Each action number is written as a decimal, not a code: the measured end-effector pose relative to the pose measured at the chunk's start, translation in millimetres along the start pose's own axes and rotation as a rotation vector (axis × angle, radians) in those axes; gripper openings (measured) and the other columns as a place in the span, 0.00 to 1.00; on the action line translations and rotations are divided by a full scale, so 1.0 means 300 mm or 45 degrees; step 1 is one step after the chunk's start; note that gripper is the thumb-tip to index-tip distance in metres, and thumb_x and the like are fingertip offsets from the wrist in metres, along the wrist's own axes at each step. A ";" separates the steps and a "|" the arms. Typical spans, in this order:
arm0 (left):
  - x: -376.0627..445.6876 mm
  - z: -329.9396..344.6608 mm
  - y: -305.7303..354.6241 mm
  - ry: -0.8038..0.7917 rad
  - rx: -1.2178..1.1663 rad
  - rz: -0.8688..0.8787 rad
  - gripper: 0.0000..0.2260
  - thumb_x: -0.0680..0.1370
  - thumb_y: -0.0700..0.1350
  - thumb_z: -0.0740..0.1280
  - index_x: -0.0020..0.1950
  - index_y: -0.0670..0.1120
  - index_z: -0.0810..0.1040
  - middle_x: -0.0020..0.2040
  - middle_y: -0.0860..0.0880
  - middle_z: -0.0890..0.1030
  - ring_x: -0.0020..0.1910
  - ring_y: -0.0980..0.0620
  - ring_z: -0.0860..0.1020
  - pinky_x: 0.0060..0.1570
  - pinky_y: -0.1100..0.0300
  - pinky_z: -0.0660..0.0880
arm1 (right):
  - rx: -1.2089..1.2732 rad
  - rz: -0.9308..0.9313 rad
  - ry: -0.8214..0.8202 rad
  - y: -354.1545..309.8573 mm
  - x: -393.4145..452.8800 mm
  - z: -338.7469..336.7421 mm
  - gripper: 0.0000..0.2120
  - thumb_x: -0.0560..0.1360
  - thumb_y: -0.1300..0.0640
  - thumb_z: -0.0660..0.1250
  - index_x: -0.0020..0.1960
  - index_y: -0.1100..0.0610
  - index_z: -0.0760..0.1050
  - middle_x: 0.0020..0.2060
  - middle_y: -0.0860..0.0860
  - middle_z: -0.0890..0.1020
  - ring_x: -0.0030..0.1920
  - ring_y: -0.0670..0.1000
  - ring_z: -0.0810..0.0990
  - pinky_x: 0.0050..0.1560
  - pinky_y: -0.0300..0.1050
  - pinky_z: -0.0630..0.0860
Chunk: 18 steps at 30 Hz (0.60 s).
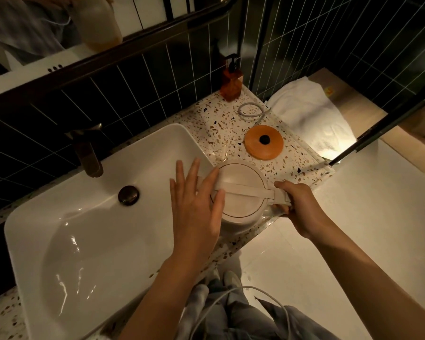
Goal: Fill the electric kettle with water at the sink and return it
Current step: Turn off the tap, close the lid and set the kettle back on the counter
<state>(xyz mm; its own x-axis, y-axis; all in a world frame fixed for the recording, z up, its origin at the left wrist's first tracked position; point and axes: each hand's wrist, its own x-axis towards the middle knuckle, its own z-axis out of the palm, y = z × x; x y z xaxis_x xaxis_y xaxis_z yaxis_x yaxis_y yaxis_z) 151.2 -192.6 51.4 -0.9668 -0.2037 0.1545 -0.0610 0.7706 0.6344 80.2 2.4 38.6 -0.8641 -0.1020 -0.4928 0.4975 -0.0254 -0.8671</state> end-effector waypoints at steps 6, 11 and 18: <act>-0.007 -0.023 -0.009 -0.089 -0.693 -0.519 0.34 0.75 0.53 0.71 0.77 0.57 0.57 0.78 0.58 0.58 0.76 0.60 0.56 0.56 0.83 0.57 | 0.038 -0.008 0.022 -0.016 -0.015 0.013 0.14 0.66 0.53 0.66 0.45 0.61 0.83 0.55 0.70 0.81 0.58 0.71 0.78 0.61 0.71 0.72; 0.003 0.004 -0.032 -0.205 -1.014 -0.659 0.34 0.74 0.52 0.71 0.77 0.54 0.61 0.73 0.56 0.65 0.69 0.58 0.65 0.49 0.82 0.69 | 0.024 -0.034 0.014 -0.017 -0.017 0.014 0.25 0.62 0.50 0.69 0.45 0.72 0.78 0.55 0.81 0.73 0.49 0.72 0.77 0.54 0.66 0.73; 0.012 0.038 -0.049 -0.304 -1.224 -0.772 0.23 0.76 0.51 0.68 0.71 0.54 0.73 0.63 0.53 0.80 0.62 0.54 0.77 0.55 0.63 0.74 | 0.016 -0.060 0.025 -0.003 0.016 -0.007 0.10 0.77 0.61 0.63 0.44 0.62 0.82 0.41 0.60 0.86 0.45 0.61 0.85 0.49 0.56 0.80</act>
<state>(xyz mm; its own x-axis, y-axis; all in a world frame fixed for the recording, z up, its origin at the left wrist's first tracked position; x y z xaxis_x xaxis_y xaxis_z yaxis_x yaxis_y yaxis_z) 145.7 -197.8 34.0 -0.8721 -0.1838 -0.4535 -0.4154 -0.2118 0.8846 75.4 4.0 36.7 -0.8878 -0.0809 -0.4531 0.4572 -0.0424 -0.8883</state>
